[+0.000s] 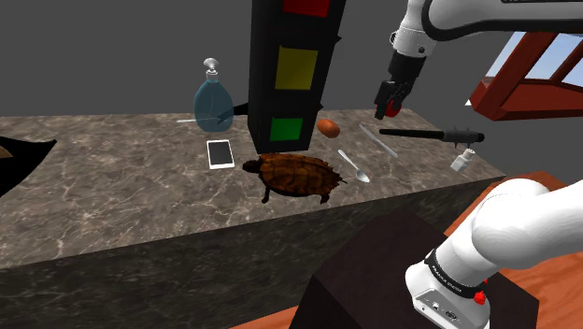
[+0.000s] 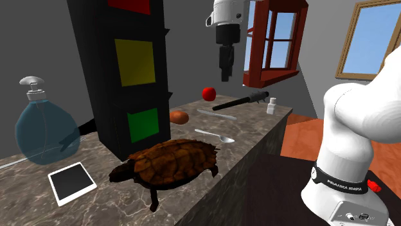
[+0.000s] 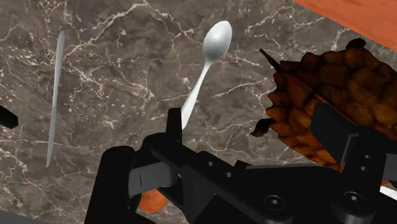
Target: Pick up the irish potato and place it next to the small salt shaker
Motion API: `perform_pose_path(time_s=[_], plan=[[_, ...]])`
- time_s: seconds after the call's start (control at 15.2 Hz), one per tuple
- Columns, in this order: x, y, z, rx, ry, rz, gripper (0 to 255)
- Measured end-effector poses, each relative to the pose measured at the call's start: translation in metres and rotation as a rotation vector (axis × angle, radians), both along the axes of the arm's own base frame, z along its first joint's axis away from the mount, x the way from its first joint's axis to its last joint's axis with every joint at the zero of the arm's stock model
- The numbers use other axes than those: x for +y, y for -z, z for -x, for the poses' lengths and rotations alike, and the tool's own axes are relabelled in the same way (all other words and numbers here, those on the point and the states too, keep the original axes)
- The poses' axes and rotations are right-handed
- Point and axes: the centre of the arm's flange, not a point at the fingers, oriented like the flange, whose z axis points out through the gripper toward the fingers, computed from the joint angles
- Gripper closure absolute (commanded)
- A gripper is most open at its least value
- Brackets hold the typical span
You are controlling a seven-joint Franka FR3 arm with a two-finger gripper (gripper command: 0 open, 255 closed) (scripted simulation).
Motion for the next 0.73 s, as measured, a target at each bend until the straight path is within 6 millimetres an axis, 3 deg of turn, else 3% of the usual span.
perform_pose_path(time_s=[0.73], plan=[[-0.034,0.087,-0.102,-0.072,0.191,0.018,0]])
